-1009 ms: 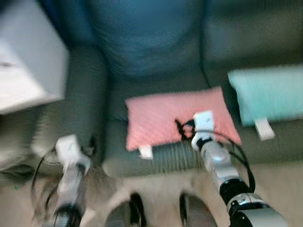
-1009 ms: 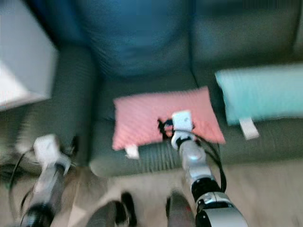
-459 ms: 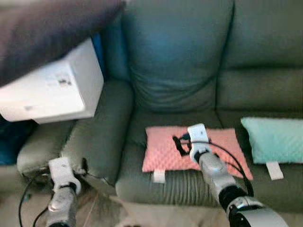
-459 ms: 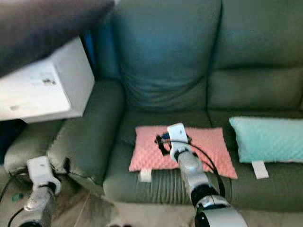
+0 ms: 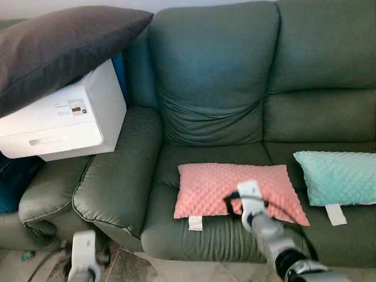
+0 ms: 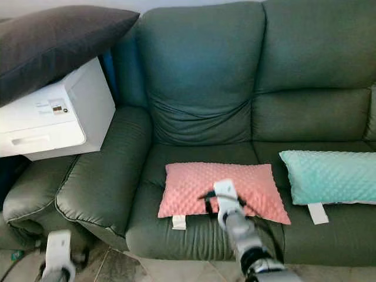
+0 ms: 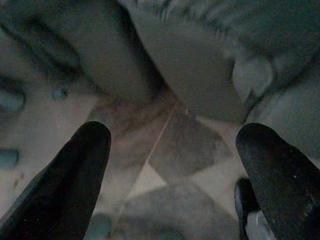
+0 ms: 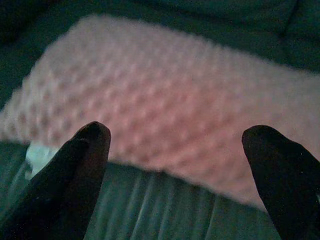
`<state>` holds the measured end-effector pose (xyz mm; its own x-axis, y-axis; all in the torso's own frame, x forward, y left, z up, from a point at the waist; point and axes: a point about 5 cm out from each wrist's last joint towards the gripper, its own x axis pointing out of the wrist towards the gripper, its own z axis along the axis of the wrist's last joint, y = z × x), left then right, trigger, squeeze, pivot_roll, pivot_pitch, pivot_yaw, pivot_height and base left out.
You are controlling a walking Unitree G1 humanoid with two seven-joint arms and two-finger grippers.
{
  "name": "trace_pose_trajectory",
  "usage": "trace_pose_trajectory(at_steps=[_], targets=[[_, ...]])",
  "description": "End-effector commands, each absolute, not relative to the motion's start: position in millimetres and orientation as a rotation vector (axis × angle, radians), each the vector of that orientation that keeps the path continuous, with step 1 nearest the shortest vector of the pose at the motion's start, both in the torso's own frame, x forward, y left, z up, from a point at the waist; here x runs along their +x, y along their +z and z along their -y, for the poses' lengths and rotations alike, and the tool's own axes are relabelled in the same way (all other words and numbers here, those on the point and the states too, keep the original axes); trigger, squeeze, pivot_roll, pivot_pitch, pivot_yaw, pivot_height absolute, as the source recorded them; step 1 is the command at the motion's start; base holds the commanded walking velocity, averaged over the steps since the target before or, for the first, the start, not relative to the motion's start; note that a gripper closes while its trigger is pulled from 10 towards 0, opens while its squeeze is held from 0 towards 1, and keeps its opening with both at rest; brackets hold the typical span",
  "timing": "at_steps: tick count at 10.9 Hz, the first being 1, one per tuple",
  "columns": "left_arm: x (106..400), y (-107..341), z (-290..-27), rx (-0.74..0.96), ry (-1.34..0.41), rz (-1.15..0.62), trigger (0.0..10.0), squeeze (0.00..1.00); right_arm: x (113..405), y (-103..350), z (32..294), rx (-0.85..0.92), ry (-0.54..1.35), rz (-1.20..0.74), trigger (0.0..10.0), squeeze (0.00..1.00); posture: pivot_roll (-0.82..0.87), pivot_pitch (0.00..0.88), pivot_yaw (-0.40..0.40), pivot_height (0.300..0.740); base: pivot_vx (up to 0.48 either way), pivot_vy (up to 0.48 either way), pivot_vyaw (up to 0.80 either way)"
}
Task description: Move the pillow to the sofa
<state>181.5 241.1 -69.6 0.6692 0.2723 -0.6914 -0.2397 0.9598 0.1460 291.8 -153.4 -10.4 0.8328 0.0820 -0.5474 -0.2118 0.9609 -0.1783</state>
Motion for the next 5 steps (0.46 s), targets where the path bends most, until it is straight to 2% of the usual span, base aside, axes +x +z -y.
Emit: trace_pose_trajectory(at_steps=[1, 2, 3, 4, 5], targets=[[168.4, -75.0, -249.2, 0.044, 0.317, -0.851, 10.0, 0.00, 282.1, -20.8, 153.6, -0.245, 0.158, -0.639, 10.0, 0.98, -0.16, 0.000, 0.111, 0.740, 0.000, 0.000, 0.00], [163.3, -77.5, -249.8, 0.041, 0.331, -0.875, 10.0, 0.00, 278.9, -23.8, 154.9, -0.259, 0.165, -0.656, 10.0, 0.90, -0.16, 0.000, 0.111, 0.740, 0.000, 0.000, 0.00], [162.8, -78.3, -247.2, 0.033, 0.320, -0.873, 10.0, 0.00, 271.1, -30.0, 159.5, -0.290, 0.192, -0.684, 10.0, 0.59, -0.15, 0.000, 0.116, 0.740, 0.000, 0.000, 0.00], [163.7, -78.4, -245.3, 0.022, 0.308, -0.869, 10.0, 0.00, 267.0, -33.2, 163.6, -0.301, 0.189, -0.704, 10.0, 0.52, -0.16, 0.000, 0.118, 0.740, 0.000, 0.000, 0.00], [165.4, -77.8, -244.0, 0.004, 0.303, -0.859, 10.0, 0.00, 261.2, -37.5, 168.4, -0.316, 0.189, -0.728, 10.0, 0.51, -0.16, 0.000, 0.117, 0.740, 0.000, 0.000, 0.00]])
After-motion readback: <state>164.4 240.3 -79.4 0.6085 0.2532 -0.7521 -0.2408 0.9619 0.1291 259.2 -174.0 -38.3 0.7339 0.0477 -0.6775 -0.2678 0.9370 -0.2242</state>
